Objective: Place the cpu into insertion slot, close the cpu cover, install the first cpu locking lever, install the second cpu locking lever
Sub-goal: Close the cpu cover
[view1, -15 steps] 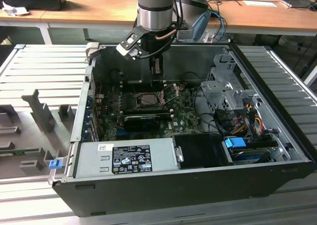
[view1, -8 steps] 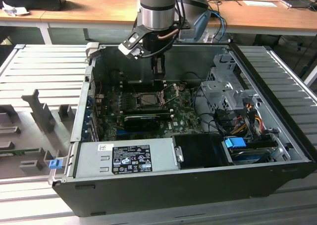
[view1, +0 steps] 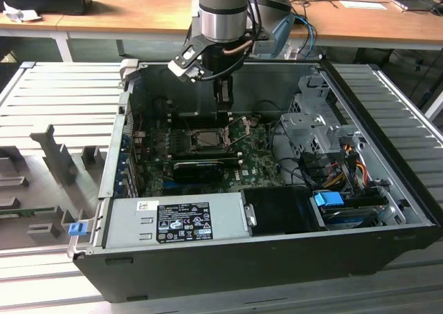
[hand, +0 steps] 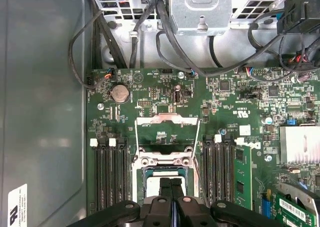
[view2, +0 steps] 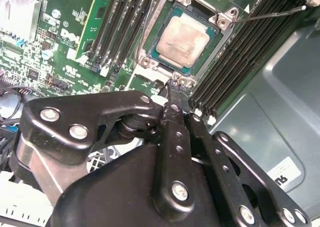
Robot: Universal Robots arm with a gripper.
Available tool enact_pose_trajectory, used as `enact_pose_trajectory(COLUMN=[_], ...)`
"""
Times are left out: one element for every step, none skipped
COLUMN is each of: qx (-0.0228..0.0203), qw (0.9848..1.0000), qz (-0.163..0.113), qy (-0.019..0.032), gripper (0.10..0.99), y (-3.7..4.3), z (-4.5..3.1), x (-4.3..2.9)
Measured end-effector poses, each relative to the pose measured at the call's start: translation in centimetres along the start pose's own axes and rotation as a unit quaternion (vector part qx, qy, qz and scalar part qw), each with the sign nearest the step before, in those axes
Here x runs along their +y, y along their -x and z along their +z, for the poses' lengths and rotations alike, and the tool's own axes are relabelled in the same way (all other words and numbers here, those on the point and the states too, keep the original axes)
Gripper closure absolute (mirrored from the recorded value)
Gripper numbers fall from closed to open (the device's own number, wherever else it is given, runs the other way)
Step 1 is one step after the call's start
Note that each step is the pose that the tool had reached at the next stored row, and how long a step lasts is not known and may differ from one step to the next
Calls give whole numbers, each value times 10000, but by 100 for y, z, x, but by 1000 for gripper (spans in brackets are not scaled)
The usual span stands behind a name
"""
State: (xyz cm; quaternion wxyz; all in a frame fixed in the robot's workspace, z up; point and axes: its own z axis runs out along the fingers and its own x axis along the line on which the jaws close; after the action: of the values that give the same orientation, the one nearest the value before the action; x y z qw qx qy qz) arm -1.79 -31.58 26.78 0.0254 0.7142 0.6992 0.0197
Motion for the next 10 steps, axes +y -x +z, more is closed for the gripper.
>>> enact_pose_trajectory(qx=[0, 0, 0, 0, 0, 0, 1, 0, 0, 0], qw=[10000, 10000, 10000, 10000, 10000, 10000, 10000, 10000, 10000, 10000], qz=[-1, -1, -1, -1, -1, -2, -2, -3, -4, -5], qy=[-1, -1, -1, -1, -1, -1, -1, -1, -2, -2], gripper=[980, 980, 980, 980, 980, 980, 980, 980, 980, 980], y=[0, -1, -1, -2, -3, -3, -3, -4, -4, -5], z=[0, 1, 1, 2, 2, 2, 3, 4, 4, 5], x=[15, 26, 30, 34, 41, 46, 54, 63, 74, 84])
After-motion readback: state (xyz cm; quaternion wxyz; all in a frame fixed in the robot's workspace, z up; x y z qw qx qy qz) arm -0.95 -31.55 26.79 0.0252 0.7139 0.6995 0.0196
